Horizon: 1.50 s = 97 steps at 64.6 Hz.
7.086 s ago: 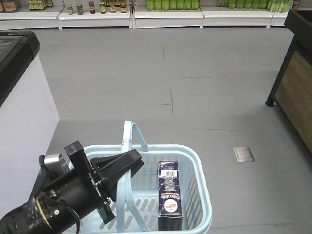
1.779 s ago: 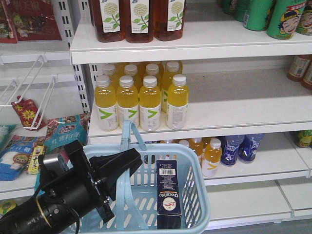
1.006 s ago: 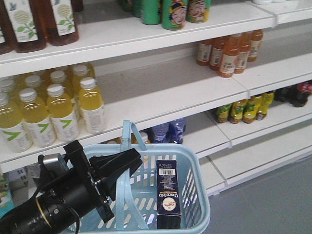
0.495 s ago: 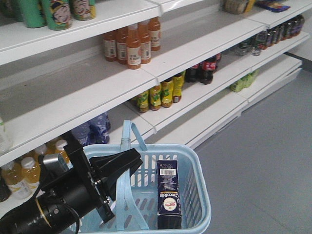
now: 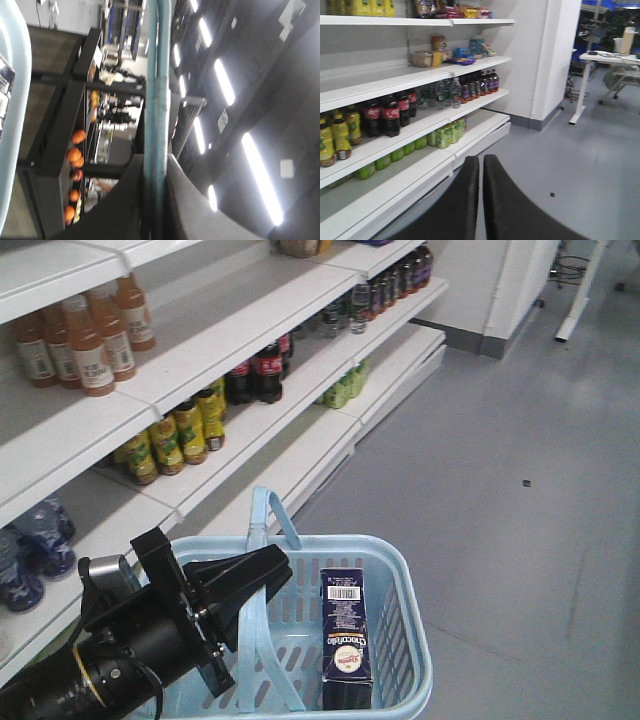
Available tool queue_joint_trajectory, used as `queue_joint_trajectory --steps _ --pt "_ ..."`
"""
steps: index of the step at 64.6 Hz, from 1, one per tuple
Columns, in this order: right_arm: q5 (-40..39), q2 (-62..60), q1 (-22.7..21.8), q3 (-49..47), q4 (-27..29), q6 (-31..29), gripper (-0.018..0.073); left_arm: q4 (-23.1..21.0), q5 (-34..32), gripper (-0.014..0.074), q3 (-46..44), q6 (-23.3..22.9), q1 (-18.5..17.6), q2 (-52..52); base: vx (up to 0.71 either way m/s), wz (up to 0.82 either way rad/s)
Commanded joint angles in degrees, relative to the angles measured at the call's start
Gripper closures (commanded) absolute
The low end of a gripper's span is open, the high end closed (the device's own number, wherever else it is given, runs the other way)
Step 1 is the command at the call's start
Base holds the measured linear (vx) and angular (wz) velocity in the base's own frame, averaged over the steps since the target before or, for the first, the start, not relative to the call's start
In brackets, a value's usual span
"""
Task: Left arm holds basket, right arm returns cookies
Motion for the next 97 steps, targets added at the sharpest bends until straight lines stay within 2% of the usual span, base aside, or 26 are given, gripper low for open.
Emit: queue_joint_trajectory --steps 1,42,97 --pt "-4.1 -0.7 -0.4 1.1 0.0 -0.3 0.0569 -0.9 -16.5 0.0596 -1.5 0.0 -0.4 -1.9 -0.02 -0.63" --pt "-4.1 -0.7 -0.4 1.1 0.0 -0.3 0.0569 -0.9 -16.5 0.0596 -1.5 0.0 -0.4 -1.9 0.02 -0.57" --pt "-4.1 -0.7 -0.4 1.1 0.0 -0.3 0.0569 -0.9 -16.5 0.0596 -1.5 0.0 -0.4 -1.9 0.05 -0.14"
